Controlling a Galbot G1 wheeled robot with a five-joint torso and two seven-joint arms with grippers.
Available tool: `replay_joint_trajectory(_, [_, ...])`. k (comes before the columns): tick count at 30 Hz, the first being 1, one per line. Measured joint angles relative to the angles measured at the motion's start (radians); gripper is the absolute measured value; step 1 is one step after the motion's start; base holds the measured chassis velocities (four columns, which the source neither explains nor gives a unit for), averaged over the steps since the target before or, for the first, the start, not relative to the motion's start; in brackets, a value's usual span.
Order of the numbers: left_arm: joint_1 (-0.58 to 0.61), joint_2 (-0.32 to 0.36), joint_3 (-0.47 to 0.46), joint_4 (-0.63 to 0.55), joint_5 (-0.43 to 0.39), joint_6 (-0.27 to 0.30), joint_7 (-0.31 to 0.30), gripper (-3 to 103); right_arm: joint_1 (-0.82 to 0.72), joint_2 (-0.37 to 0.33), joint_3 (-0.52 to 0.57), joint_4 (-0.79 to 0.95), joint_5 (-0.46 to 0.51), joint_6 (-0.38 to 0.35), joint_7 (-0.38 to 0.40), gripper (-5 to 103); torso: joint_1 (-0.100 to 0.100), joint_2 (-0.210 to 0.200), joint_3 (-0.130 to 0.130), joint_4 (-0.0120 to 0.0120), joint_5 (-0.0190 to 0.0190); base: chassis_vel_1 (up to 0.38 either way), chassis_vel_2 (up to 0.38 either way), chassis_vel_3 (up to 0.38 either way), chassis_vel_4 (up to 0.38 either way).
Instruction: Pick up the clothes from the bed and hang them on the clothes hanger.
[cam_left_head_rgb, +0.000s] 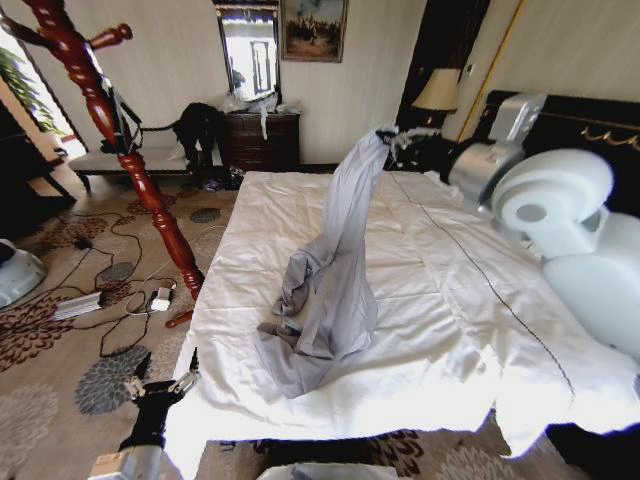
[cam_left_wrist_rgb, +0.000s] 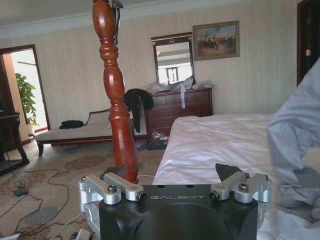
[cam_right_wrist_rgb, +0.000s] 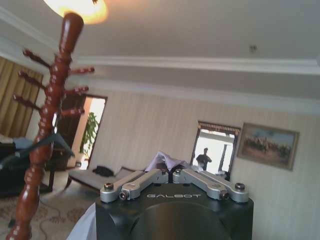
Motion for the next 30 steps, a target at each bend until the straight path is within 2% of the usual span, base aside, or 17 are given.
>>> replay_joint_trajectory(2, [0.001,-0.001,-0.001,-0.001,-0.005,-0.002,0.0,100,0.135,0.024,-0.053,-0.06,0.051,0.018,-0.012,0,0.0,0.0,0.0,-0.0001,-0.0001,0.0,0.0,0.0,0.0])
replay_joint_trajectory(3, [0.001,-0.001,-0.001,-0.001,-0.005,-0.002,0.0,100,0.135,0.024,-0.053,-0.06,0.051,0.018,-0.012,0,0.0,0.0,0.0,-0.0001,-0.0001,0.0,0.0,0.0,0.0])
replay_joint_trajectory(7, [0.001,0.0,-0.005,-0.001,-0.014,-0.003,0.0,100,0.35,0.1,-0.13,-0.178,0.155,0.04,-0.023,0,0.0,0.0,0.0,0.0005,-0.0003,0.0,0.0,0.0,0.0])
replay_joint_trajectory(8, [0.001,0.0,-0.005,-0.001,-0.014,-0.003,0.0,100,0.35,0.1,-0.13,-0.178,0.155,0.04,-0.023,0,0.0,0.0,0.0,0.0005,-0.0003,0.0,0.0,0.0,0.0])
replay_joint_trajectory(12, [0.002,-0.001,-0.014,-0.005,-0.018,-0.004,0.0,100,0.505,0.132,-0.194,-0.286,0.214,0.071,-0.085,0,0.0,0.0,0.0,-0.0001,0.0,0.0,0.0,0.0,0.0])
replay_joint_trajectory(17, [0.005,-0.006,-0.022,-0.01,-0.022,-0.004,0.0,100,0.605,0.147,-0.25,-0.369,0.255,0.097,-0.135,0,0.0,0.0,0.0,-0.0001,0.0004,0.0,0.0,0.0,0.0])
replay_joint_trajectory(21, [0.007,-0.014,-0.026,-0.016,-0.021,-0.001,0.001,100,0.76,0.203,-0.328,-0.494,0.319,0.123,-0.194,0,0.0,0.0,0.0,0.0001,-0.0003,0.0,0.0,0.0,0.0])
replay_joint_trajectory(25, [0.008,-0.019,-0.026,-0.021,-0.017,0.002,0.001,100,0.825,0.241,-0.348,-0.551,0.365,0.123,-0.225,0,0.0,0.0,0.0,0.0002,-0.0004,0.0,0.0,0.0,0.0])
replay_joint_trajectory(30, [0.014,-0.037,-0.024,-0.029,-0.002,0.005,0.0,100,0.875,0.27,-0.326,-0.574,0.491,0.102,-0.286,0,0.0,0.0,0.0,0.0,-0.0001,0.0,0.0,0.0,0.0])
